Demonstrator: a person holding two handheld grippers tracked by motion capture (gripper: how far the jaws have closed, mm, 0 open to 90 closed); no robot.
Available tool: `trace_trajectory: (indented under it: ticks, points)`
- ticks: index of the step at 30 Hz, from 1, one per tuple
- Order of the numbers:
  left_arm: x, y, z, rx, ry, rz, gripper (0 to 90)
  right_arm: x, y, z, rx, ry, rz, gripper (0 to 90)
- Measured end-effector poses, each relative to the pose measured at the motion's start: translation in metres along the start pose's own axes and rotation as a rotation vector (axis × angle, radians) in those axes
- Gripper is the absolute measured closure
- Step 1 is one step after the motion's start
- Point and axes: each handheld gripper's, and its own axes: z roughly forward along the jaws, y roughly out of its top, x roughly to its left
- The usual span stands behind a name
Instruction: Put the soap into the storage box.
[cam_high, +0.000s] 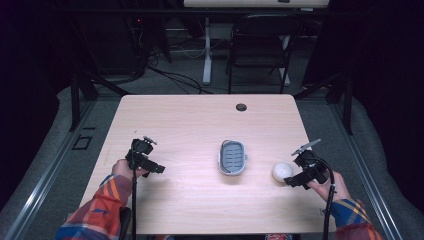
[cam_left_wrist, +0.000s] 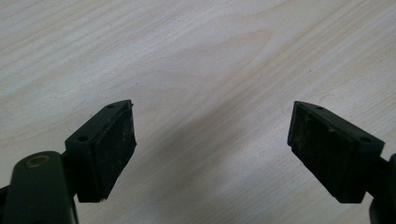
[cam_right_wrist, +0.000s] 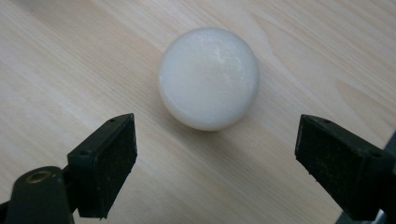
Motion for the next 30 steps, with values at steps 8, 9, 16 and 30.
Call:
trace_trajectory:
  ticks: [8, 9, 16, 30]
  points:
    - [0.0, 0.0, 0.0, 0.008, -0.002, 0.009, 15.1, 0.007, 0.008, 0.003, 0.019, 0.028, -0.053, 6.9]
    - [0.0, 0.0, 0.0, 0.008, -0.002, 0.011, 15.1, 0.008, 0.011, 0.005, 0.046, 0.026, -0.078, 6.3]
    - [0.0, 0.0, 0.001, 0.011, 0.0, 0.01, 15.1, 0.016, 0.021, 0.016, 0.088, -0.012, -0.084, 5.4]
    - [-0.001, 0.001, 0.002, 0.017, -0.003, 0.014, 15.1, 0.006, 0.039, 0.027, 0.144, -0.041, -0.089, 0.0]
